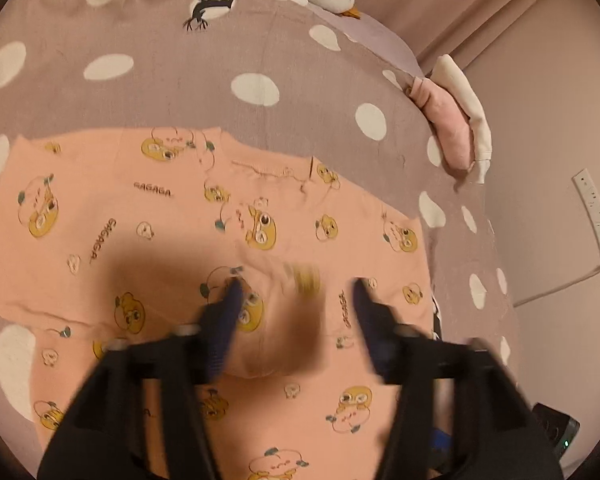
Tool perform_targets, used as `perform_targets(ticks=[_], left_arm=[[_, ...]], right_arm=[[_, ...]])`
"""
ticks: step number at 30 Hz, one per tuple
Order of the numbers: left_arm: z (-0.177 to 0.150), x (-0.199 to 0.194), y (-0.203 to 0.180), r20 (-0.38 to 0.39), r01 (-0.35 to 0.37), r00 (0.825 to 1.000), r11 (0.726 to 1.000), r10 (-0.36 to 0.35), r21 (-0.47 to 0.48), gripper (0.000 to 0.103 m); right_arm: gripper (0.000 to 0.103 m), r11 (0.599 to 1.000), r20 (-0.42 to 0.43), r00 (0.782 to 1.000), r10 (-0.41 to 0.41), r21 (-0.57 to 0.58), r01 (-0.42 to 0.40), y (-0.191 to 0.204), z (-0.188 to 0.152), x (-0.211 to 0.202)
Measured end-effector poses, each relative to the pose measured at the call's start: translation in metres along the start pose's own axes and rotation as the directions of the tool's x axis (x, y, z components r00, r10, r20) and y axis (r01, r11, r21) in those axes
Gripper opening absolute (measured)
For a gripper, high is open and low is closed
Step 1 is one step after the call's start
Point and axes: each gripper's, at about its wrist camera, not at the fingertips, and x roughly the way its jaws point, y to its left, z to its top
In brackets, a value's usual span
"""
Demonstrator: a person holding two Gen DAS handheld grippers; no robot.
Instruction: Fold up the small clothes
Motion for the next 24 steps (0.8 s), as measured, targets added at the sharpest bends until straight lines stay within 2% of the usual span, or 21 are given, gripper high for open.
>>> perform_targets(ticks=[2, 5, 7, 11, 16, 19, 24], left_arm=[[-0.002, -0.012, 0.002, 0.009, 0.013, 1.0, 1.0, -0.013, 0.023, 0.073], [-0.01, -0.042, 0.009, 0.066, 0.008, 0.998, 0.998, -0.011, 0.057, 0.08], [-0.019, -0.063, 0.024, 0.098, 0.008, 0.995, 0.999, -0.012, 0.041, 0.082], [-0.04, -0.087, 0.054, 0.12, -0.015, 0.993, 1.0, 0.017, -0.015, 0.082], [-0.071, -0.105, 0.08, 0.128, -0.066, 0.989, 0.996, 0.073, -0.052, 0.082], [-0.088, -0.113, 0.089, 0.135, -0.106, 0.984, 0.993, 0.112, -0.053, 0.082], [-0.109, -0.123, 0.105, 0.126, -0.113, 0.984, 0.989, 0.124, -0.094, 0.082]], right_arm=[[0.053, 1.0, 0.002, 1.0, 0.0, 0.001, 0.0, 0.0, 0.001, 0.0], [0.054, 1.0, -0.004, 1.0, 0.016, -0.004, -0.016, 0.005, 0.006, 0.004], [0.054, 0.999, -0.016, 0.999, 0.033, -0.017, -0.033, 0.012, 0.009, 0.011], [0.054, 0.996, -0.06, 0.996, 0.058, -0.063, -0.062, 0.033, 0.017, 0.038], [0.054, 0.992, -0.092, 0.995, 0.025, -0.118, -0.036, 0.06, 0.032, 0.086], [0.054, 0.99, -0.081, 0.997, -0.004, -0.138, -0.008, 0.069, 0.043, 0.108], [0.054, 0.993, -0.102, 0.994, -0.034, -0.116, 0.022, 0.066, 0.049, 0.131]])
